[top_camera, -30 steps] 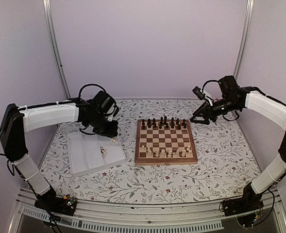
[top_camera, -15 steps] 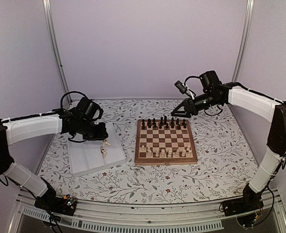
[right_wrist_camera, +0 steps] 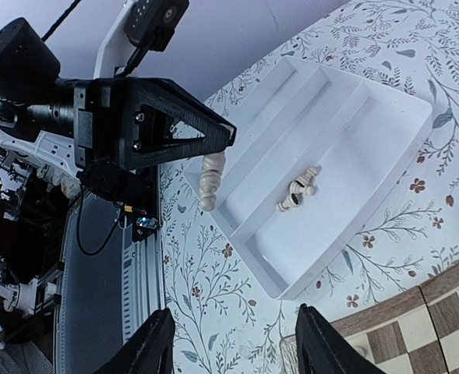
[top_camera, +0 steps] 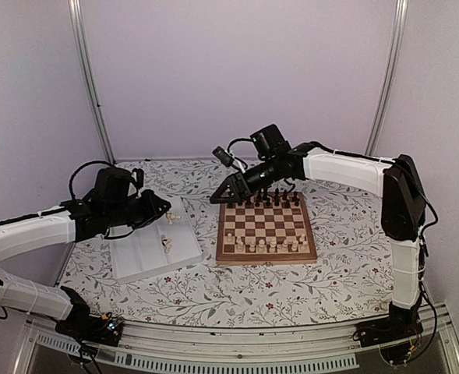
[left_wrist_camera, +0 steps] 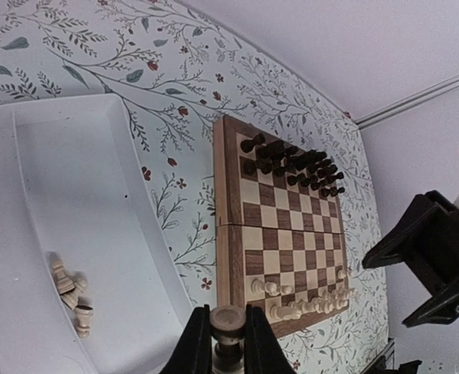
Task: Set up the chess pieces on the board
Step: Place the chess piece on the chessboard.
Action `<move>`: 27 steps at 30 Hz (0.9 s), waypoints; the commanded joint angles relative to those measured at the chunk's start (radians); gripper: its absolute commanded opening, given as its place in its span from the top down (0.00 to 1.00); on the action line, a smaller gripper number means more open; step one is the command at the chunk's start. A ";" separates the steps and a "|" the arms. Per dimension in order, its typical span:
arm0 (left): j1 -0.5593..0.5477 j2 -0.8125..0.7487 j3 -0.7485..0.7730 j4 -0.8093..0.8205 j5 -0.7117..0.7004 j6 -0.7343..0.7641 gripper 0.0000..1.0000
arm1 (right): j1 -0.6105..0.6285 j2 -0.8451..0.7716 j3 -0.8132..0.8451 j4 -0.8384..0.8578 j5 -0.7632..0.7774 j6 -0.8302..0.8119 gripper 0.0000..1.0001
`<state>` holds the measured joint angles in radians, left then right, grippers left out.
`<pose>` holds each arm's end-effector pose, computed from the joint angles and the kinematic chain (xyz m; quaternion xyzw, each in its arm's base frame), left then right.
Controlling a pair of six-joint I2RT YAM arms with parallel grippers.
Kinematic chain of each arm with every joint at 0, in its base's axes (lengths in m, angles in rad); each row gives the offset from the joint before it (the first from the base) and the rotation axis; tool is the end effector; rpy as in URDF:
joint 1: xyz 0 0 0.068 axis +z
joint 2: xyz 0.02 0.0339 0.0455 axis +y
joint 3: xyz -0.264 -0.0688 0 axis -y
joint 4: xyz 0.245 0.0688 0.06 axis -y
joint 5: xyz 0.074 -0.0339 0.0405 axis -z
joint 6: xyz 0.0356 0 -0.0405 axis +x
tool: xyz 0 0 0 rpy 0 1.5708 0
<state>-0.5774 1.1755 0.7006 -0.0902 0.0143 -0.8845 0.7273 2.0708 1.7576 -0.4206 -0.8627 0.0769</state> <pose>0.2144 -0.1403 0.2398 -0.1306 0.8664 -0.3264 0.3546 0.3333 0.3329 0.2617 -0.4262 0.7322 0.4960 0.1902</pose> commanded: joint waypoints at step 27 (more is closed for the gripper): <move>-0.033 0.017 0.002 0.185 0.069 -0.093 1.00 | 0.142 0.167 0.218 0.021 0.046 0.045 0.54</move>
<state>-0.5938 1.1805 0.7002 0.0658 0.0727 -0.9760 0.8597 2.2215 1.9438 -0.4095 -0.8379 0.1200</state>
